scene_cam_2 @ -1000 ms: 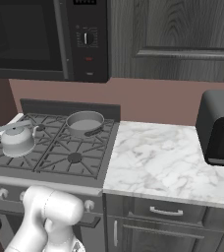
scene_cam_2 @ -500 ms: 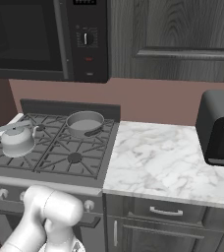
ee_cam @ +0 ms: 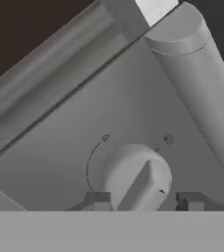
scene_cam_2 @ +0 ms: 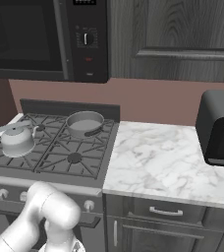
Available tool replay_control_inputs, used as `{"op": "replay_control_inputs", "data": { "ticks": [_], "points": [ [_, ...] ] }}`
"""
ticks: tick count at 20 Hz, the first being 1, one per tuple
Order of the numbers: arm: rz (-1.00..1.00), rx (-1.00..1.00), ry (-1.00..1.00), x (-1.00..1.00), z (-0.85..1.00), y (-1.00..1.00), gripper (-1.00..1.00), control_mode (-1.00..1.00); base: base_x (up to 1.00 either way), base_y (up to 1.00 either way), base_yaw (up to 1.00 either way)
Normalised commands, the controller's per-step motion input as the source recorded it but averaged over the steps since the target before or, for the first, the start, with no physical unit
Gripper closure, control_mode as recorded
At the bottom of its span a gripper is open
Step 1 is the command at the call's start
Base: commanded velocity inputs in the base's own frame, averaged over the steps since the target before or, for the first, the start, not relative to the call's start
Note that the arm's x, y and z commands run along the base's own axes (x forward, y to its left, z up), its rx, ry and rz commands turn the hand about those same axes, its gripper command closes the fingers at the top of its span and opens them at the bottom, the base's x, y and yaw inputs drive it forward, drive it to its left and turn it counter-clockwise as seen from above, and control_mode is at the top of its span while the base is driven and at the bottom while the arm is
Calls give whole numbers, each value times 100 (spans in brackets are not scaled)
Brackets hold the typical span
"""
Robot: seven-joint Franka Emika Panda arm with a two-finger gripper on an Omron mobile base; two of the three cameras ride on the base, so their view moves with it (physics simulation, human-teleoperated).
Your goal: Pick the kettle from the counter and place it on a stove burner. Then turn the burner on.
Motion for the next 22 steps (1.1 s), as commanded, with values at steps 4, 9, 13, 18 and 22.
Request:
{"op": "replay_control_inputs", "data": {
  "ticks": [4,9,13,18,22],
  "points": [
    [33,-25,35,23,-57,0,100,-100,0,0,0],
    [27,-19,21,22,-40,0,100,-100,0,0,0],
    [28,-17,21,7,-33,0,100,-100,0,0,0],
    [18,-4,6,0,-8,0,100,-100,0,0,0],
    [0,7,-7,-8,32,-22,100,-100,0,0,0]
  ]
}}
